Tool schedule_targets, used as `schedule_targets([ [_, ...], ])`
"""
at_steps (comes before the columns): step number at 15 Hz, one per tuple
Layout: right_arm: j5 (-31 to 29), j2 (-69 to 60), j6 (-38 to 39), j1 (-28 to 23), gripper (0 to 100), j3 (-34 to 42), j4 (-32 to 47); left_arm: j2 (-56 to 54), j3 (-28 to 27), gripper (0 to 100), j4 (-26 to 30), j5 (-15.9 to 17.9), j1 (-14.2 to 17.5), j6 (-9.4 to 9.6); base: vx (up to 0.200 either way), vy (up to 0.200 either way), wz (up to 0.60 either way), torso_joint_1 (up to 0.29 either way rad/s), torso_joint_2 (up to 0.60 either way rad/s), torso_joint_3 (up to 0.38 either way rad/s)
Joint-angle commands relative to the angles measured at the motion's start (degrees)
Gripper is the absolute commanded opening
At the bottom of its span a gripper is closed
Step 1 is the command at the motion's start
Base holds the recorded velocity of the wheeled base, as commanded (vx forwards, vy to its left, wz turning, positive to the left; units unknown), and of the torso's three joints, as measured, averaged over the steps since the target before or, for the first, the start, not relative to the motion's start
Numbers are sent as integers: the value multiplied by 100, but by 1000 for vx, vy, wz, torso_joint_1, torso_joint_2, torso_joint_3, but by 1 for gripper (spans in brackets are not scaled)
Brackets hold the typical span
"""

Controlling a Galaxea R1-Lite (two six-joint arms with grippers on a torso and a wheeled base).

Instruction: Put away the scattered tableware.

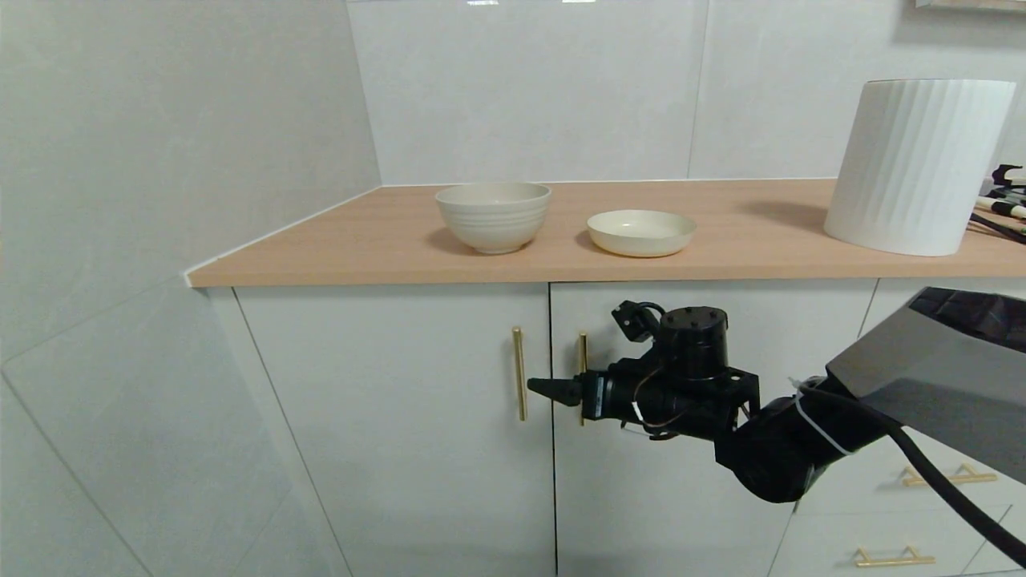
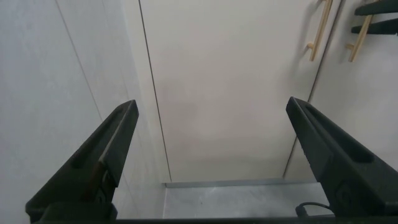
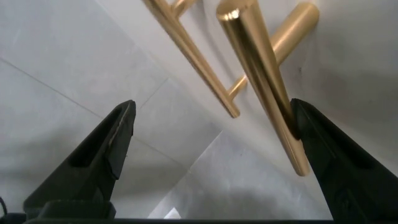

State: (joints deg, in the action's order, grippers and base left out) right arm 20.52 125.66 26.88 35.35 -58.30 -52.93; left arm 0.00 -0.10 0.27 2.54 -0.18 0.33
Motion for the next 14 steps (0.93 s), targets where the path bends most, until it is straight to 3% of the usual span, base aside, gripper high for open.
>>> schedule_targets([
  [1,23,-147,1,68,100,152,-51,0,1,100,0,1,1,2,0,0,0,0,0,0],
  [10,260,-1386,10,393,100,1760,-376,0,1,100,0,1,1,11,0,0,0,0,0,0],
  [14,462,-1668,28,481,100,2147,-393,0,1,100,0,1,1,108,0,0,0,0,0,0],
])
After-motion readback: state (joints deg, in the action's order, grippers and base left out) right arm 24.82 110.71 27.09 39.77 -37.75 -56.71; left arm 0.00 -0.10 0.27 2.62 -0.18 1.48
